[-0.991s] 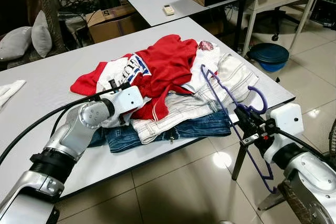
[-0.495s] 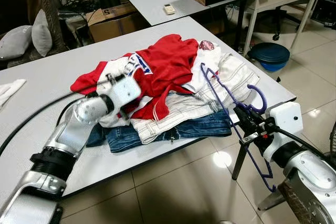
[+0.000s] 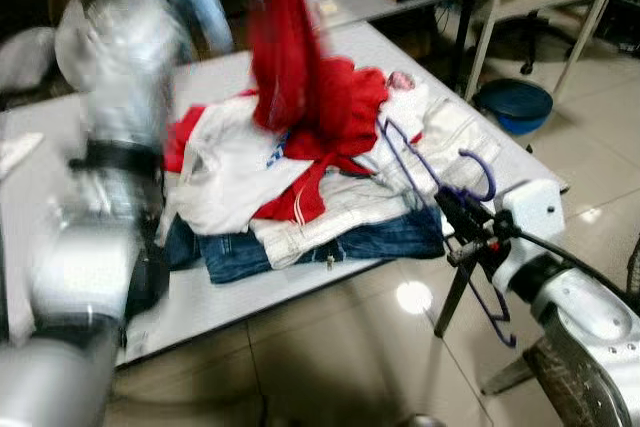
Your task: Hang hanger
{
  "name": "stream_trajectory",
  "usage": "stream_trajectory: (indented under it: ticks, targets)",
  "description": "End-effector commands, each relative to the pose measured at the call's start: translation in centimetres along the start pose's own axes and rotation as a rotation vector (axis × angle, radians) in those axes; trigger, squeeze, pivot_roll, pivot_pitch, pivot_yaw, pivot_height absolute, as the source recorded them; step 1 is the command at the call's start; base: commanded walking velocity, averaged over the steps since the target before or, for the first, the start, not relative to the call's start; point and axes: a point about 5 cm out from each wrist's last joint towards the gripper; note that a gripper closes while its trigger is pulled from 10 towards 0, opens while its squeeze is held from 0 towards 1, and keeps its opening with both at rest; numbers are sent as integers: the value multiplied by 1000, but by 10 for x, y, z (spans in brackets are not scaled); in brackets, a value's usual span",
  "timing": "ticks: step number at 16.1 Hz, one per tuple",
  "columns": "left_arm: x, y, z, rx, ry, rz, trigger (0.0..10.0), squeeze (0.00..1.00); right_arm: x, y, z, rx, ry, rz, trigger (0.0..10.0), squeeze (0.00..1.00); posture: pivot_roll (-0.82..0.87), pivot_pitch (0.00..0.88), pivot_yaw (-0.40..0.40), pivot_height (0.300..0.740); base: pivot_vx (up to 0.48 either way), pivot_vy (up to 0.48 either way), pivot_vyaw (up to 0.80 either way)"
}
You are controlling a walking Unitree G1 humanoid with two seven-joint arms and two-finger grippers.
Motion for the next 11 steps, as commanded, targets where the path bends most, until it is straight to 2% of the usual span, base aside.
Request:
stream_trajectory:
  ticks: [1,2,3,4,6,7,9,11]
  targets:
    - [17,3,15,-17,-60,24,0,0,-1,-1,-2,7,8,0,10000,0,-128,0,130,740,0,0,0]
    - [11,9,-4,84,-149,-27,0,0,0,-1,-3,6,2,-5,10000,0,-128,0,135,740,0,0,0]
    - [5,16,-23,148,-152,-47,0,0,2,-1,-4,5,-1,-5,10000,0,-140,0,147,740,0,0,0]
    - [-17,39,-67,293,-160,-134,0,0,6,0,-5,5,-11,-6,10000,0,-147,0,146,740,0,0,0]
    - [-37,56,-94,372,-160,-224,0,0,7,1,-7,10,-18,-4,10000,0,-144,0,137,740,0,0,0]
    - [-43,63,-102,410,-174,-266,0,0,7,1,-8,14,-17,-1,10000,0,-142,0,133,740,0,0,0]
    - [-57,86,-117,491,-240,-447,0,0,7,-1,-8,23,-10,16,10000,0,-132,0,120,740,0,0,0]
    - [-65,93,-117,484,-213,-496,0,0,9,-5,-8,23,-6,28,10000,0,-122,0,109,740,0,0,0]
Point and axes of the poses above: a point about 5 cm out from each wrist's last joint towards the gripper, its own y axis pointing back from the gripper into the wrist, its own z axis along the axis of the wrist's last joint, x = y × z, and after that the axes turned 11 degrees about -y, right-handed
